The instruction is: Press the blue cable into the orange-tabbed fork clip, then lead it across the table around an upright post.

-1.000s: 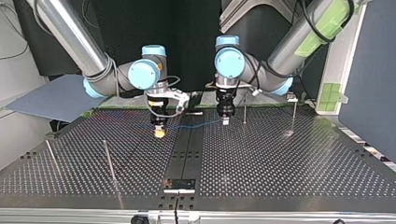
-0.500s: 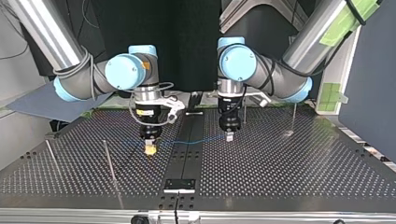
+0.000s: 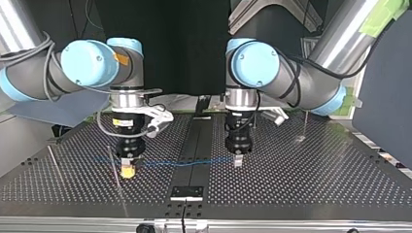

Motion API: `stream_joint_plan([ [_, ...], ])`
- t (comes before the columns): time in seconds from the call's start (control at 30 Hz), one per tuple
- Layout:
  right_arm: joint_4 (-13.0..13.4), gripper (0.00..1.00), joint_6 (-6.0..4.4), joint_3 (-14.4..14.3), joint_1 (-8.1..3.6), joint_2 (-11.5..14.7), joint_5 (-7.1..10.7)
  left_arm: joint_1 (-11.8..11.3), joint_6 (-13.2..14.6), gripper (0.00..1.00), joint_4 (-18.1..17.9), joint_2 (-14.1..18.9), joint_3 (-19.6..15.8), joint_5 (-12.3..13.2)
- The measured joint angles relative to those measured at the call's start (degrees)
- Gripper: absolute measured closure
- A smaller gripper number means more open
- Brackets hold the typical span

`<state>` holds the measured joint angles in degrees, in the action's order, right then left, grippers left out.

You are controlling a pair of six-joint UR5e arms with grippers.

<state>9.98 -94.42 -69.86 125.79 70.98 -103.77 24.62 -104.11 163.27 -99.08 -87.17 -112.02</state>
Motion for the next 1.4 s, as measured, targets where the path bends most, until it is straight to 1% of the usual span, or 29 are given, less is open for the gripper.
stream_joint_plan([
  [0.1, -0.8, 0.98, -0.29, 0.0, -0.84, 1.7, -0.21, 0.4, 0.5, 1.0, 1.4, -0.9, 1.6, 0.4],
  [0.23, -2.1, 0.98, -0.48, 0.0, -1.92, 3.9, -0.92, 0.9, 0.8, 1.0, 2.7, -1.4, 3.7, 1.1],
  [0.37, -3.8, 0.98, -0.51, -0.1, -2.83, 5.0, -1.65, 1.7, 1.0, 1.0, 4.5, -2.9, 5.9, 2.2],
  [0.47, -4.8, 0.98, -0.38, -0.2, -3.54, 5.2, -2.4, 2.8, 1.7, 1.0, 5.8, -4.2, 7.4, 2.3],
  [0.57, -5.3, 0.98, -0.34, -0.6, -4.29, 5.3, -2.84, 4.1, 1.9, 1.0, 7.2, -5.5, 8.8, 1.6],
  [0.77, -5.7, 0.98, -0.69, -1.2, -5.64, 5.3, -3.01, 7.0, 1.4, 1.0, 10.0, -8.5, 11.8, 1.9],
  [1.07, -6.3, 0.98, -1.03, -1.2, -8.18, 5.3, -2.98, 11.3, 0.5, 1.0, 12.2, -12.9, 16.1, 2.0],
  [1.2, -6.9, 0.98, -1.04, -1.3, -9.17, 5.3, -2.99, 12.0, 0.2, 1.0, 12.2, -14.8, 18.0, 1.6],
  [1.4, -7.3, 0.98, -1.04, -1.8, -10.89, 5.3, -2.94, 12.0, -0.4, 1.0, 13.0, -17.6, 20.9, 1.6],
])
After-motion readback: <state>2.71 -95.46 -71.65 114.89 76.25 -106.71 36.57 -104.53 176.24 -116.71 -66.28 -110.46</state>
